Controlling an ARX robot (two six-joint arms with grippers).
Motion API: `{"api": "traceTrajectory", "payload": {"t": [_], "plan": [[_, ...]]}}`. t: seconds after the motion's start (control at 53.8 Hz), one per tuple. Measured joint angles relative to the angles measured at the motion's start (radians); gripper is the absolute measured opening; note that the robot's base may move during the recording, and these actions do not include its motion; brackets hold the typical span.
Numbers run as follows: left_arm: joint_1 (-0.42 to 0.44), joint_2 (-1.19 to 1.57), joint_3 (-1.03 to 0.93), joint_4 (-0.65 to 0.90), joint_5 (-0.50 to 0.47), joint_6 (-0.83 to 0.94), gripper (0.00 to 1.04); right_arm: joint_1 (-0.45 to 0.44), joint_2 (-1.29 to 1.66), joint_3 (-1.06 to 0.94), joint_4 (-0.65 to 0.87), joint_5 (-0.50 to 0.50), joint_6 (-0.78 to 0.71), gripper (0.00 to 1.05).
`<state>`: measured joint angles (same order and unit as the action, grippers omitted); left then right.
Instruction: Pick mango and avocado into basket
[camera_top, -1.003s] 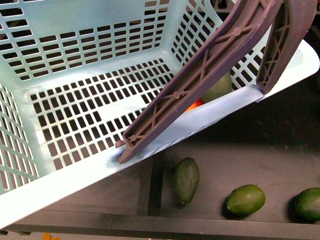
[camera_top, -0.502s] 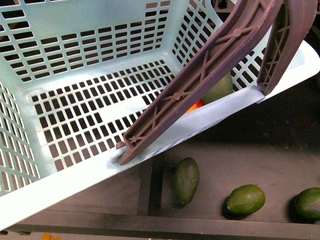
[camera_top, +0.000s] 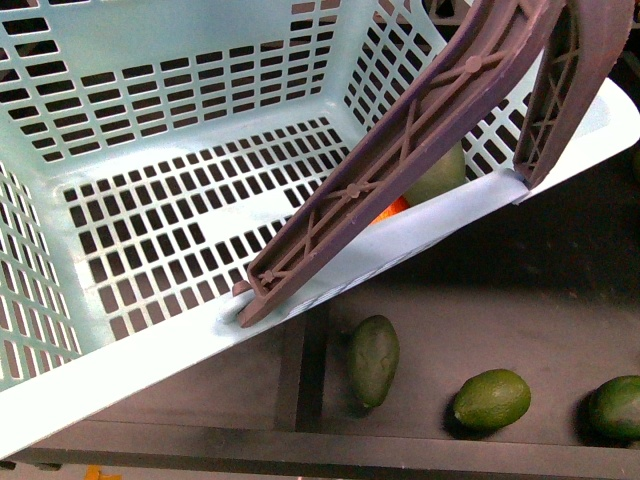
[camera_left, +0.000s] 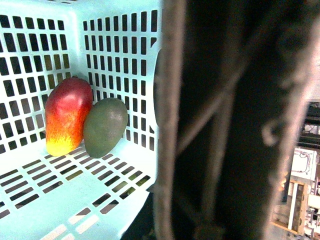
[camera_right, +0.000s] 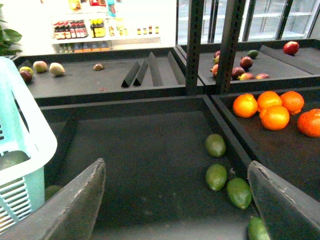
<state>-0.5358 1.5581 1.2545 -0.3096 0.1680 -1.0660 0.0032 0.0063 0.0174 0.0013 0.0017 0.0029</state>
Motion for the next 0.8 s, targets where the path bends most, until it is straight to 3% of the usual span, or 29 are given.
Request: {"api": "traceTrajectory", "payload": {"t": [0.093, 0.186, 0.279, 0.316, 0.353, 0.557, 0.799], "plan": [[0.0, 0.0, 0.0, 0.0, 0.0, 0.0, 0.04, 0.0, 0.0, 0.0, 0.0, 0.0, 0.0, 0.97], [-0.002, 0.0, 0.0, 0.002, -0.014, -0.002, 0.04, 0.0, 0.0, 0.0, 0.0, 0.0, 0.0, 0.96], [-0.031, 0.018, 0.002, 0.05, -0.301, -0.197, 0.04, 0.0, 0.0, 0.0, 0.0, -0.002, 0.0, 0.96], [-0.026, 0.036, 0.012, 0.056, -0.382, -0.272, 0.04, 0.0, 0.0, 0.0, 0.0, -0.002, 0.0, 0.96], [-0.007, 0.055, 0.026, 0.063, -0.402, -0.299, 0.04, 0.0, -0.001, 0.0, 0.0, -0.001, 0.0, 0.96], [0.138, 0.214, 0.09, 0.113, -0.323, -0.359, 0.04, 0.0, -0.001, 0.0, 0.0, -0.002, 0.0, 0.96], [0.251, 0.418, 0.251, 0.136, -0.271, -0.37, 0.04, 0.0, -0.001, 0.0, 0.0, -0.002, 0.0, 0.96]]}}
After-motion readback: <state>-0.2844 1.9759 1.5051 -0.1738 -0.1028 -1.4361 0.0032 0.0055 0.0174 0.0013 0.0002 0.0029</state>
